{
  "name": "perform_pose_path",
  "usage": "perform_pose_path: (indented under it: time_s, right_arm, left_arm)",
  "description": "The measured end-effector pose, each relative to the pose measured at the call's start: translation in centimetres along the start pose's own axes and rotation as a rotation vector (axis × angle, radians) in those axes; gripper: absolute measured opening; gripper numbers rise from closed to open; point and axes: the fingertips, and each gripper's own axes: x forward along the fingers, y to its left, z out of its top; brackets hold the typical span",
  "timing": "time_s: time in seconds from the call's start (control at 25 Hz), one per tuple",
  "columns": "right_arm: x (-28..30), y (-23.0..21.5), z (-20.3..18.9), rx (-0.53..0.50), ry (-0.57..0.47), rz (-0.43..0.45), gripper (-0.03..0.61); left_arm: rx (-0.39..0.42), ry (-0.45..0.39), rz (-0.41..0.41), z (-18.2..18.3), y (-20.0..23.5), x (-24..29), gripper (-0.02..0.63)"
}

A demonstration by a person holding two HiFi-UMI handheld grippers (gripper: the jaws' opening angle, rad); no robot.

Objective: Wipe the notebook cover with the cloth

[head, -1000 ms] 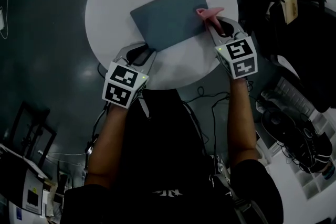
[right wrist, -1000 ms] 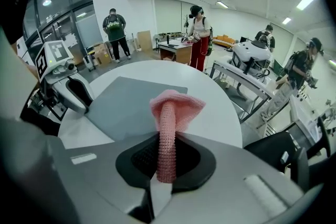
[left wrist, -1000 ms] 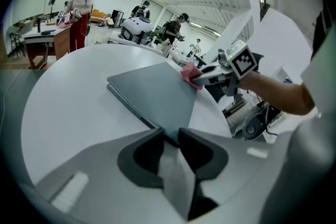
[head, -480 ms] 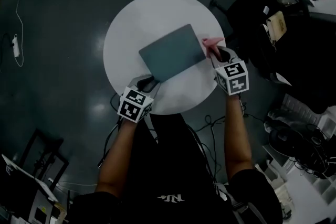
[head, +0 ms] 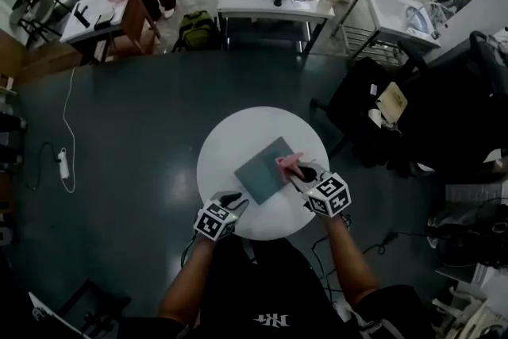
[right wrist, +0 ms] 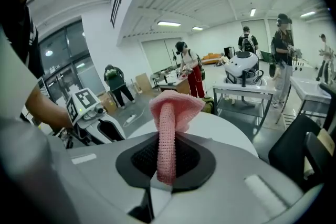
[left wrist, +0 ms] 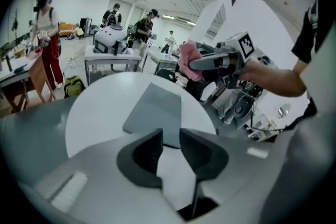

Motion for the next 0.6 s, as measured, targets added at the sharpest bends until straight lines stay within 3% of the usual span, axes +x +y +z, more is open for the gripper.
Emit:
perform_pose_path:
  time_s: [0.24,0.48,0.6]
  right_arm:
    - [-4.0,7.5,9.5,0.01,-0.199,0.046,0.026]
    - [-8.9,15.0,15.7,-0.064,-0.353,-0.001,0.026]
    - [-10.9,18.3,17.0,-0.059,-0.427,-0.008,0.026]
  left_arm:
    - [0.164,-0.155,-0.053,8.0,-0.9,-8.8,0.079]
    - [0.333,-0.257,-0.131,12.0,-4.2,-17.4,0.045]
    - [0.404,-0.341,-0.167,12.9,-6.0,-21.8,0.004]
